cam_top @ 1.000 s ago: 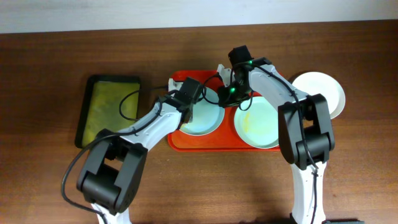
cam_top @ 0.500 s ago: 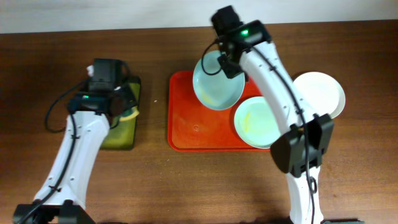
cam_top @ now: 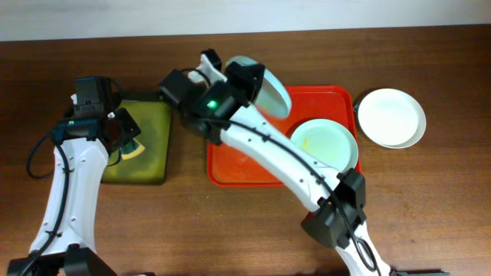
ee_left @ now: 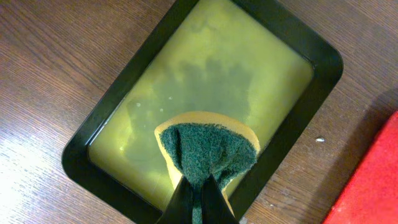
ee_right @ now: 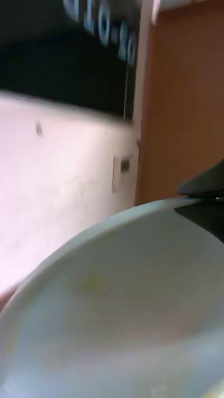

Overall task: Clean dirty plates on tray and stack at the side
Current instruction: 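Carry the light blue plate with the right gripper onto the white plate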

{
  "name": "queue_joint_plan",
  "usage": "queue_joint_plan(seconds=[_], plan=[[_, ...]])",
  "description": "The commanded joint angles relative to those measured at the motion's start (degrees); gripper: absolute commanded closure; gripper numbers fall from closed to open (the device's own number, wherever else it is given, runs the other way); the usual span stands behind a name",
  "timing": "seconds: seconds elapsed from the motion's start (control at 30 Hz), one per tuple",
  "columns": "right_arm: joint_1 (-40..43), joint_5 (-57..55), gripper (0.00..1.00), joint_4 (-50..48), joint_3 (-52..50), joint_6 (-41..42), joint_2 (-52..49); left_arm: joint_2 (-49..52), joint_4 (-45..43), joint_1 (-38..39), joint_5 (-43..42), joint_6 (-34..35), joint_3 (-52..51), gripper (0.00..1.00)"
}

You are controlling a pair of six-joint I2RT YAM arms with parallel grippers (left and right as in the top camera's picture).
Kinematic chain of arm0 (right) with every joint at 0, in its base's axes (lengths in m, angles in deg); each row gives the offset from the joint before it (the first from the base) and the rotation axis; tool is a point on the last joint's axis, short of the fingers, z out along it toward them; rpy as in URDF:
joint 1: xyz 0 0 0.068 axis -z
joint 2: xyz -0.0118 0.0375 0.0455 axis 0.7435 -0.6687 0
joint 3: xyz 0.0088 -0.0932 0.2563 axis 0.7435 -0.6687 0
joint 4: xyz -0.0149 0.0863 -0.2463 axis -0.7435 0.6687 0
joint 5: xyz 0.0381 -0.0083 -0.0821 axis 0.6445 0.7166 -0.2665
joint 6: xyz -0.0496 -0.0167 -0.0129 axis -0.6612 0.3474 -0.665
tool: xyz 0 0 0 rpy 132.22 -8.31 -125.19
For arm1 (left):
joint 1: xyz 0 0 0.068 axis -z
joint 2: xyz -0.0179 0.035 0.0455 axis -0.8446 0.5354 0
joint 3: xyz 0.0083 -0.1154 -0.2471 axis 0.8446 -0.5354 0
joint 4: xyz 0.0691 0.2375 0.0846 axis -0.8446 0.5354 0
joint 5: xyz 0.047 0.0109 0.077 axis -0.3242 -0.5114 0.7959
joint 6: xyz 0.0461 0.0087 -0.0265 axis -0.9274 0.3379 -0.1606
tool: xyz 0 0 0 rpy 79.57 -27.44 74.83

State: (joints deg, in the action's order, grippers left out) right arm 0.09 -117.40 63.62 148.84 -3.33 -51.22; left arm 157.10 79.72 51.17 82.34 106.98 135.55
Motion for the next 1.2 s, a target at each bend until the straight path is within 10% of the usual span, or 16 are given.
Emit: queue_joint_plan(seconds=[0.0,0.13,0.47,0.73,0.87,1.17], plan=[[13.9,44.0,0.96,1.1,0.0,0.6,1.5,-0.7,0.0,-0.2,-0.5,-0.7,0.0,1.0],[38.8,75.4,0.96,4.1,-0.1,4.0,1.3,-0.6,0.0,-0.2,-0.9,-0.7,0.0,1.0],[84.2,88.7,0.96,-7.5,-18.8,13.8,1.2,-0.6,-0.3,-0.2,-2.4,-0.6,0.0,1.0],[80.7,87.6,0.96,-16.7,-28.4,15.3,1.2,-0.6,-0.9,-0.2,-2.4,-0.7,0.0,1.0],[79.4,84.5,0.73,-15.9,-28.3,20.9,1.3,-0.6,-0.7,-0.2,-2.4,-0.7,0.0,1.0],[75.0,89.9,0.74,-0.6,-10.3,18.0,5.6,-0.6,-0.7,-0.2,-2.4,-0.7,0.0,1.0]])
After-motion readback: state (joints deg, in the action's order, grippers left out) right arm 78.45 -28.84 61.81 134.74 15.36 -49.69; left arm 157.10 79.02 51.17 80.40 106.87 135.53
